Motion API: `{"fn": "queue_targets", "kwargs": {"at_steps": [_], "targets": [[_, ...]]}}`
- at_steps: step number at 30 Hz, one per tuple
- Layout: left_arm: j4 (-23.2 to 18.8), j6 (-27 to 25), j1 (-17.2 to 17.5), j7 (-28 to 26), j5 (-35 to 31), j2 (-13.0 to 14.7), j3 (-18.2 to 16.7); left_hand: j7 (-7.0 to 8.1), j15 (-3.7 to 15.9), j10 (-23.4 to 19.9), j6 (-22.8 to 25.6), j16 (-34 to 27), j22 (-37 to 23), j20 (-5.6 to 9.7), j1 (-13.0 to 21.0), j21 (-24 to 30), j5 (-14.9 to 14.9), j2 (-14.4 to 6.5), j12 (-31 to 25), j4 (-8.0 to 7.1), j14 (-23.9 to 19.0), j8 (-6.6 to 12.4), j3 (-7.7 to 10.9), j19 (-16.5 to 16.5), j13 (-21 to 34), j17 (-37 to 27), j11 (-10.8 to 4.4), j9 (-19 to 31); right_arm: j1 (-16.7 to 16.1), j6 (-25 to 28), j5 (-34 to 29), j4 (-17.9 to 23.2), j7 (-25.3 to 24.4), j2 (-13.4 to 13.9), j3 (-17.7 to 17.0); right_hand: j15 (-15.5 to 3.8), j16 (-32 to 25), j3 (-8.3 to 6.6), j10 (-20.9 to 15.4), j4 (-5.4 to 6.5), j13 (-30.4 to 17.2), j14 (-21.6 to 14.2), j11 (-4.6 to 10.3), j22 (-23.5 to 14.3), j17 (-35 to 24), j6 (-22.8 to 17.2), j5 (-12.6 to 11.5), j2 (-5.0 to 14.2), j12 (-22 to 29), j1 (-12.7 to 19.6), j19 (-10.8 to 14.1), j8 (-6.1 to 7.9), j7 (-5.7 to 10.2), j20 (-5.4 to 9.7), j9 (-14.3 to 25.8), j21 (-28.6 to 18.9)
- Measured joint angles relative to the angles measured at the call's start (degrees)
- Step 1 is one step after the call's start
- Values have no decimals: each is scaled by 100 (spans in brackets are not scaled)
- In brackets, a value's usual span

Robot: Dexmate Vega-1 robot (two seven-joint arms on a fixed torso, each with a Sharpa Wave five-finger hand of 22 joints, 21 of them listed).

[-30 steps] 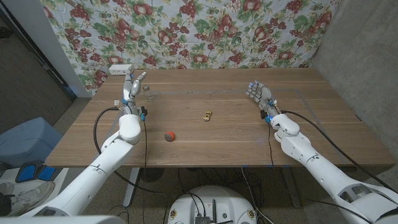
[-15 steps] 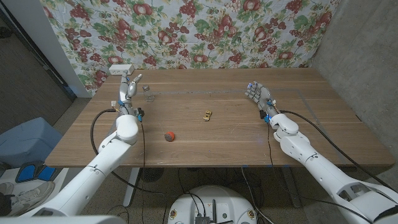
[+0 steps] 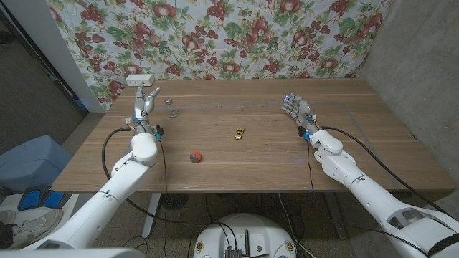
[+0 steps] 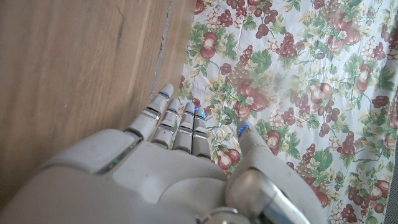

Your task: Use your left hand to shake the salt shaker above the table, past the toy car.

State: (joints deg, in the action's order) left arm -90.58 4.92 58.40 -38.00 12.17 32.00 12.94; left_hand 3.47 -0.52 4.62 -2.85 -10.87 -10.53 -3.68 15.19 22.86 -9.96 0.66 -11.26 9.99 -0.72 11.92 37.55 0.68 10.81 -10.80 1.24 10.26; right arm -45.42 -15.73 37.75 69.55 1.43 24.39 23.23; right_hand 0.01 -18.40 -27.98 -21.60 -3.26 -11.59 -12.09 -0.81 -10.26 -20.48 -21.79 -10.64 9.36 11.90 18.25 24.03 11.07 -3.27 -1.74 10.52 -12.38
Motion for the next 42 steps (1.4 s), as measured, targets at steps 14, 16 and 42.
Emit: {"fn": "queue_targets", "kwargs": {"at_steps": [14,16,42], "targets": [[-27,-441,-58,-175,37,15,49,-103,-17,21,-104,-29,0,-10,193,0,0,-84,0,17,-18,0,18,-133,-1,15,21,0,89,25,-11,-110,16,-58,34,0,0,15,0,-15,0,0,0,0,0,0,0,0,0,0,0,0,0,0,0,0],[-61,-563,-66,-240,10,16,67,-103,-28,21,-104,-40,0,3,219,0,0,-112,0,24,-33,0,24,-208,-1,15,21,0,99,27,-11,-127,26,-64,37,0,0,15,-2,-15,0,0,-2,0,0,0,0,0,0,0,0,0,0,0,0,0],[-45,-1599,-414,-880,-153,-258,361,-319,39,-280,178,-133,0,92,825,112,0,-52,-94,66,-557,89,67,-788,-2,13,6,12,124,40,53,-241,130,-81,31,0,0,39,-41,-39,-29,0,-42,1,0,-21,0,0,0,0,0,0,-21,0,0,0]]}}
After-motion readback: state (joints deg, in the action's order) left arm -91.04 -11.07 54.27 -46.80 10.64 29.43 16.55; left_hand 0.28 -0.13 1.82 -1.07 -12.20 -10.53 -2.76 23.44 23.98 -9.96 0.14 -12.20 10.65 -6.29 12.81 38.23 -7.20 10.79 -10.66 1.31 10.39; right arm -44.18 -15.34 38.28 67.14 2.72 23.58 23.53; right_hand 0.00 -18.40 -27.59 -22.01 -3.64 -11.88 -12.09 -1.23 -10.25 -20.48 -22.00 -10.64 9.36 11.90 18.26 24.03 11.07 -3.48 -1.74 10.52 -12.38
